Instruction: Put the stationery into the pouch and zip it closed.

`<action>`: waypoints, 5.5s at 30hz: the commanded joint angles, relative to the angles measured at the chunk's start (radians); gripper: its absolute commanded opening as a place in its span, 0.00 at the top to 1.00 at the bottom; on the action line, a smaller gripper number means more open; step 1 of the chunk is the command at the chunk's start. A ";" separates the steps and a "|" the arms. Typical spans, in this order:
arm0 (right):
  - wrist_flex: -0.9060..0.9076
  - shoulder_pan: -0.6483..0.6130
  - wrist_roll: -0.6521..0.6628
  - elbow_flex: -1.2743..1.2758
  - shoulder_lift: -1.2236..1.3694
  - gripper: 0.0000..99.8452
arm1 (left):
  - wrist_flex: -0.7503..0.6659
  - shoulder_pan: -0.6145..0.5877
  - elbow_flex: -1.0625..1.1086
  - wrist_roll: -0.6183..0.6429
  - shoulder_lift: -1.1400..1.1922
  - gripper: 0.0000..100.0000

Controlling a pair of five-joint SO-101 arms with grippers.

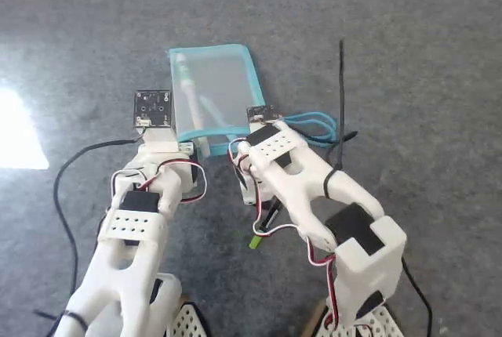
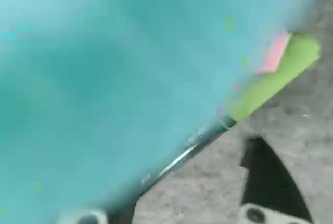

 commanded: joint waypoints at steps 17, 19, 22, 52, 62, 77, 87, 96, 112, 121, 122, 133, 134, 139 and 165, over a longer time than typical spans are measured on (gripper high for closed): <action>0.173 0.602 0.597 -0.267 -0.064 0.99 | -0.028 0.008 -0.031 0.008 -0.009 0.99; 0.171 0.596 0.598 -0.292 -0.064 0.99 | -0.028 0.006 -0.031 0.008 -0.009 0.99; 0.165 0.570 0.612 -0.301 -0.064 0.97 | -0.026 0.006 -0.031 0.008 -0.009 0.99; 0.013 0.444 0.423 0.218 -0.282 0.70 | -0.029 0.005 -0.012 -0.031 -0.011 0.99; 0.007 0.444 0.417 0.222 -0.153 0.84 | -0.029 0.005 -0.012 -0.031 -0.012 0.99; 0.180 0.469 0.611 0.149 -0.463 0.99 | -0.031 0.005 -0.012 -0.032 -0.011 0.99; 0.549 0.363 0.934 0.080 -0.820 0.99 | -0.032 0.014 -0.015 -0.032 -0.011 0.99; 0.473 0.137 0.773 0.077 -0.885 0.99 | -0.032 0.031 -0.013 -0.032 -0.011 0.99; 0.395 0.097 0.655 -0.315 -0.423 0.99 | -0.032 0.035 -0.012 -0.032 -0.011 0.99; 0.166 0.030 0.539 -0.482 -0.222 0.99 | -0.028 0.035 -0.012 -0.034 -0.017 0.99; 0.139 0.030 0.542 -0.480 -0.208 0.99 | -0.028 0.035 -0.012 -0.034 -0.017 0.99; -0.160 0.028 0.485 -0.354 -0.182 0.62 | 0.023 0.071 -0.041 -0.051 -0.017 0.99; -0.162 0.028 0.489 -0.354 -0.193 0.61 | 0.021 0.072 -0.042 -0.051 -0.017 0.99; -0.110 0.036 0.491 -0.331 -0.381 0.61 | 0.020 0.074 -0.042 -0.052 -0.017 0.99; -0.186 0.102 0.267 0.242 -0.552 0.66 | 0.018 0.037 -0.039 -0.049 -0.017 0.99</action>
